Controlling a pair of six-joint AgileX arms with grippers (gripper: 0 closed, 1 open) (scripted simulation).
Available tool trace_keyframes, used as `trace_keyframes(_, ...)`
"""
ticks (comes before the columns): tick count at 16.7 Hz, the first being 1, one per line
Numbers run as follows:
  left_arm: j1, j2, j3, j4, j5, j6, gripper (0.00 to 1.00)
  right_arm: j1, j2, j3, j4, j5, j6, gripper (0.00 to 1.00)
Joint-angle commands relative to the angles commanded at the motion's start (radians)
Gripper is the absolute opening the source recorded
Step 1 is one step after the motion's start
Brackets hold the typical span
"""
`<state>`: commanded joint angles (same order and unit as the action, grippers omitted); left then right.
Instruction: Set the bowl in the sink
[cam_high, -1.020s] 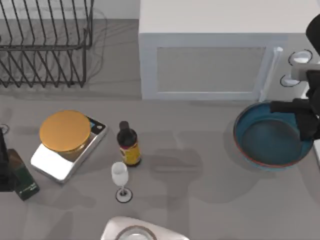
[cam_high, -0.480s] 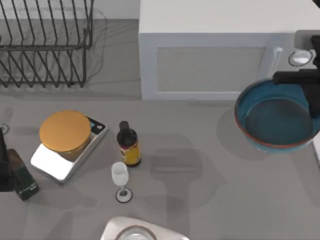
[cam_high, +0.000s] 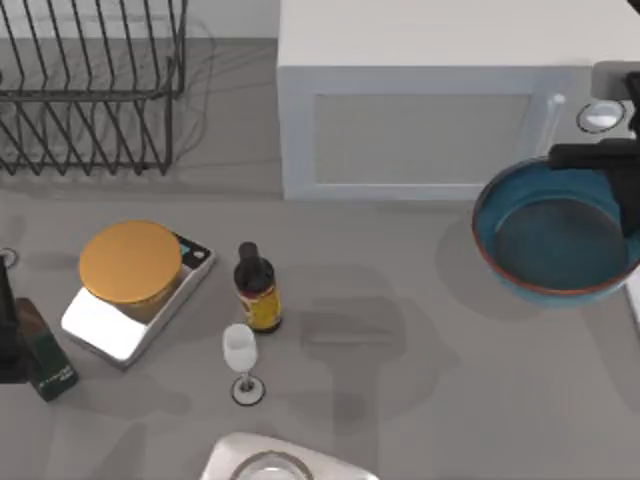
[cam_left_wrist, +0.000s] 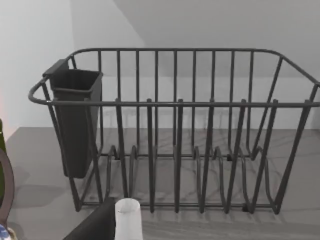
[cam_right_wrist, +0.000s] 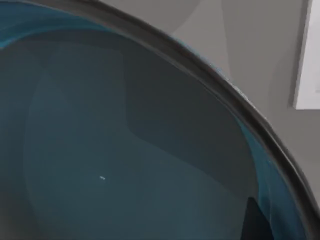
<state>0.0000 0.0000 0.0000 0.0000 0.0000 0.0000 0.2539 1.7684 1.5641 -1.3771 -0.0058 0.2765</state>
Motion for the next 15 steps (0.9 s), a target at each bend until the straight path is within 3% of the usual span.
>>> trace_keyframes(8, 0.000, 0.000, 0.000, 0.000, 0.000, 0.000, 1.00, -0.298, -0.094, -0.336, 0.285, -0.154, -0.011, 0.00)
trace_keyframes(15, 0.000, 0.000, 0.000, 0.000, 0.000, 0.000, 1.00, -0.596, -0.224, -0.648, 0.918, -0.317, -0.037, 0.00)
